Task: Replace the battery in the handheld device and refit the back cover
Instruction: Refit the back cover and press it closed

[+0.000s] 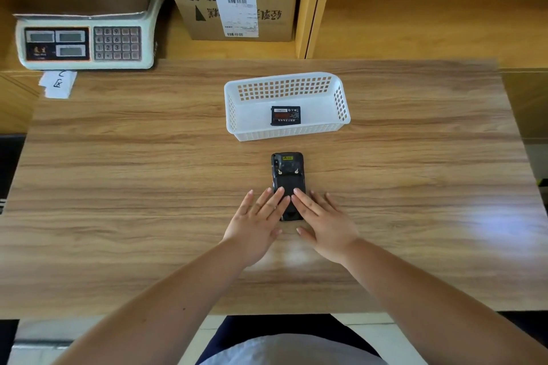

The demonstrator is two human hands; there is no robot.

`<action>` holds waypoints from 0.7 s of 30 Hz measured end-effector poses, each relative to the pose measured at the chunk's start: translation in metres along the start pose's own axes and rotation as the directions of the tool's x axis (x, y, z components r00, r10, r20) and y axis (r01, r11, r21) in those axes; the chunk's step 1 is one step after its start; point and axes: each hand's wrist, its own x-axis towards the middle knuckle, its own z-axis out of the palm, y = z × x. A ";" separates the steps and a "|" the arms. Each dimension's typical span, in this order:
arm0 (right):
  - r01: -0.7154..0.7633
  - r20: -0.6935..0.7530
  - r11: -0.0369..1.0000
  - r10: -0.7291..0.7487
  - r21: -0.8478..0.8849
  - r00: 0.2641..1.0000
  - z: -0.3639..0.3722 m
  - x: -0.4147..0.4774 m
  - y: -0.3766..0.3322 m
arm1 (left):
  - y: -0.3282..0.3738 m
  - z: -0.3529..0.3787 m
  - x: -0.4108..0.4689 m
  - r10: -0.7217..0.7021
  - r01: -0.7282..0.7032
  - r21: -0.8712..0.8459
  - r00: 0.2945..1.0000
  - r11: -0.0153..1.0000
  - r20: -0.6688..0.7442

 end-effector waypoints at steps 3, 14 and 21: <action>0.015 0.036 0.999 -0.013 -0.034 0.999 -0.008 -0.002 0.000 | -0.001 -0.007 -0.001 0.014 -0.014 0.005 1.000 1.000 0.025; -0.088 -0.251 0.941 0.176 0.325 0.952 -0.021 0.022 -0.001 | -0.020 -0.037 0.022 -0.186 0.089 -0.484 0.970 0.871 -0.157; -0.135 -0.339 0.848 0.345 0.512 0.875 -0.036 0.057 0.011 | -0.029 -0.044 0.054 -0.380 0.200 -0.603 0.906 0.772 -0.186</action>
